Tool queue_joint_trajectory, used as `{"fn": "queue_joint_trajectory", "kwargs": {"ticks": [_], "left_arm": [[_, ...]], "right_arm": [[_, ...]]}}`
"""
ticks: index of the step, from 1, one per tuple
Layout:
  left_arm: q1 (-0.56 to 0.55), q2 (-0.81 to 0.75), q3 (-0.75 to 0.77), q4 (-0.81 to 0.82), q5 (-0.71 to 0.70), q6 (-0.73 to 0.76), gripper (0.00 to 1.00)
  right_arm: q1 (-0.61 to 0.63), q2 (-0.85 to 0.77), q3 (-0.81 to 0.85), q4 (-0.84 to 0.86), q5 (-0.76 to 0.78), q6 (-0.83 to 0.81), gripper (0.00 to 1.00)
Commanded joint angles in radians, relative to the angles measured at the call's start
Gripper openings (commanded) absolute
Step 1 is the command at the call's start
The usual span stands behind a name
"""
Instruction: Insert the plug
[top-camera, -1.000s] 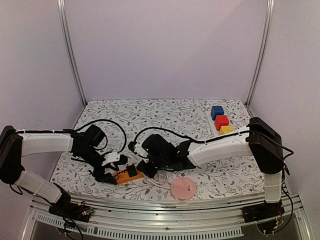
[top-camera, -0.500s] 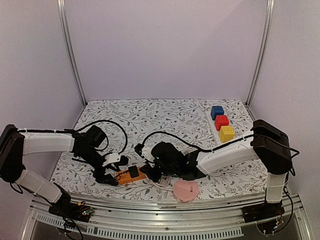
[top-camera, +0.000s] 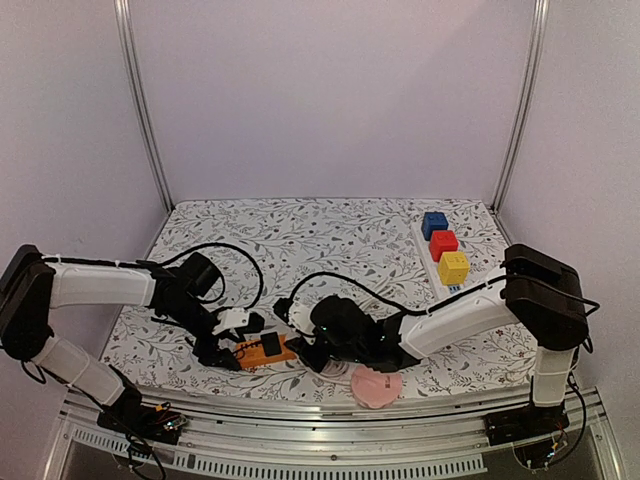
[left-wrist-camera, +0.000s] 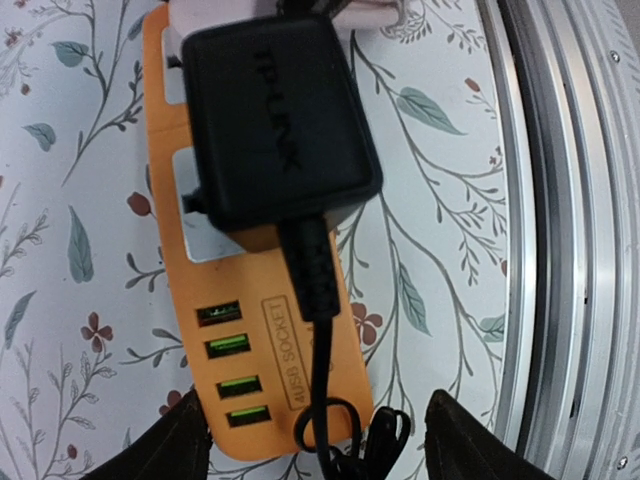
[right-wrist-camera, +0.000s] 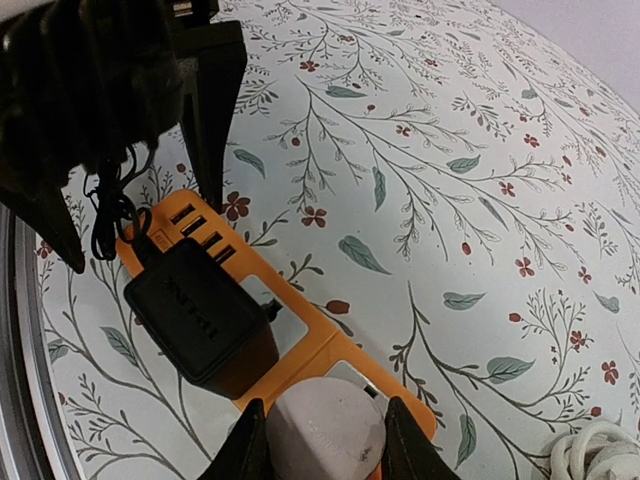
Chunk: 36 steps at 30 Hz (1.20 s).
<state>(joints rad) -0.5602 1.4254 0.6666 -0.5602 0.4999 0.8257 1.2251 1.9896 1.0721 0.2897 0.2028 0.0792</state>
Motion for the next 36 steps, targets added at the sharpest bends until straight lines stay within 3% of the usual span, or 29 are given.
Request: {"fn": "queue_joint_trajectory", "kwargs": {"ticks": [1, 10, 18, 27, 32, 36], "left_arm": [[-0.02, 0.018, 0.008, -0.031, 0.033, 0.008, 0.72], [-0.043, 0.038, 0.021, -0.07, 0.053, 0.019, 0.72], [-0.046, 0.018, 0.035, -0.082, 0.036, 0.027, 0.72], [-0.039, -0.008, 0.036, -0.109, 0.05, 0.053, 0.72], [-0.025, -0.003, 0.04, -0.115, 0.049, 0.057, 0.72], [-0.02, -0.001, 0.044, -0.116, 0.048, 0.058, 0.73]], "right_arm": [[-0.016, 0.107, -0.084, -0.336, 0.035, -0.099, 0.0], [-0.029, 0.126, -0.138, -0.325, 0.014, -0.084, 0.0], [-0.001, 0.261, -0.01, -0.615, 0.065, -0.119, 0.0], [-0.002, 0.284, -0.086, -0.572, -0.05, -0.039, 0.0], [-0.007, 0.316, -0.085, -0.585, -0.037, -0.027, 0.0], [-0.019, 0.266, -0.088, -0.617, -0.022, -0.025, 0.09]]}}
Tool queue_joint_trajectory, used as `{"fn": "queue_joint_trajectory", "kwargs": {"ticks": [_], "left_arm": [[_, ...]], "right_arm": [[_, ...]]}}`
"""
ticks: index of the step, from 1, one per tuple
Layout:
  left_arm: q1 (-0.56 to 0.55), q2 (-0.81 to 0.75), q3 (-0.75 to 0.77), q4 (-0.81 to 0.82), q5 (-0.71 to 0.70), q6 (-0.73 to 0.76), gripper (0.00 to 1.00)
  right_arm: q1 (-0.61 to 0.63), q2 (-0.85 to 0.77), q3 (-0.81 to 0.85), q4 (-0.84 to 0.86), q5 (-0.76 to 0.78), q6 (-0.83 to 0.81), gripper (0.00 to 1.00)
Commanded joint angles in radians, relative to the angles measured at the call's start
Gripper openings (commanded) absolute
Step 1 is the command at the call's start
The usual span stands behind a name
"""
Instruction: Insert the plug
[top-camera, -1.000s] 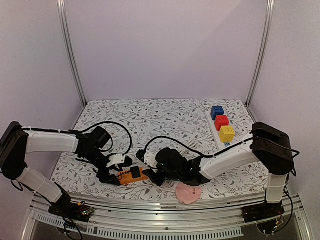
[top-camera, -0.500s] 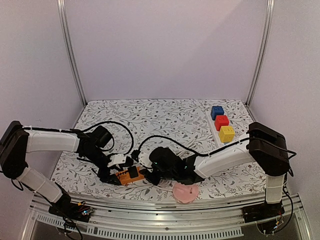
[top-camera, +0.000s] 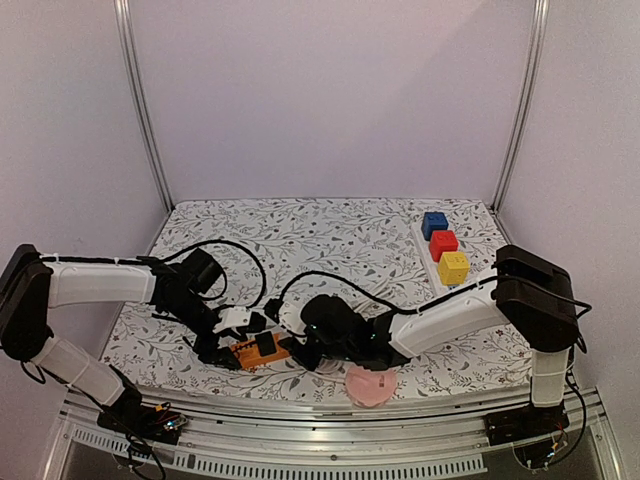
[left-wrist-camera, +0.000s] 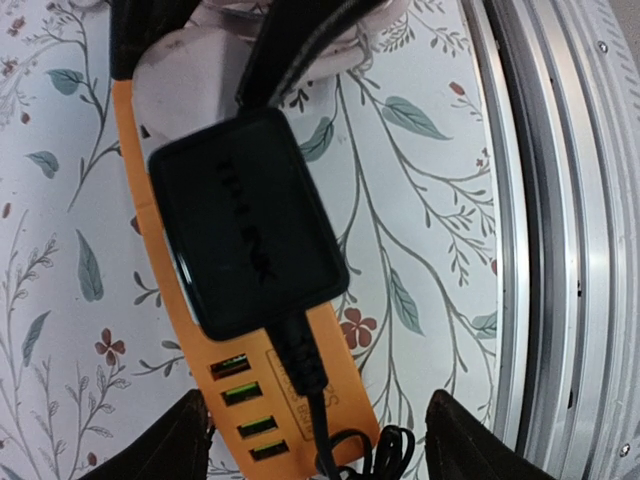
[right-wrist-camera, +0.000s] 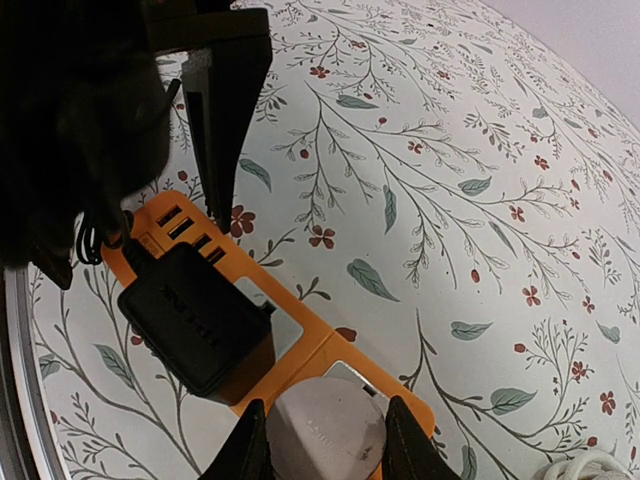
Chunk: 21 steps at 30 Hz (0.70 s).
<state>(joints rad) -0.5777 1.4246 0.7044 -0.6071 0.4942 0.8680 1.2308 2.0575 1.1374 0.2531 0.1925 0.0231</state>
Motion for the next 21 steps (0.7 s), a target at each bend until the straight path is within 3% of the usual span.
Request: {"fn": "queue_joint_trajectory", "kwargs": {"ticks": [1, 3, 9, 21], "left_arm": [[-0.002, -0.001, 0.007, -0.069, 0.053, 0.015, 0.73], [-0.002, -0.001, 0.007, -0.071, 0.053, 0.014, 0.73], [-0.001, -0.011, 0.011, -0.076, 0.051, 0.011, 0.73], [0.004, -0.027, 0.013, -0.076, 0.055, 0.016, 0.73]], "right_arm": [[-0.025, 0.181, -0.141, -0.601, -0.006, 0.026, 0.15], [-0.024, 0.144, -0.099, -0.661, 0.019, 0.01, 0.27], [-0.025, 0.031, 0.045, -0.755, 0.066, -0.067, 0.43], [-0.025, -0.186, 0.09, -0.685, -0.035, -0.093, 0.59]]}}
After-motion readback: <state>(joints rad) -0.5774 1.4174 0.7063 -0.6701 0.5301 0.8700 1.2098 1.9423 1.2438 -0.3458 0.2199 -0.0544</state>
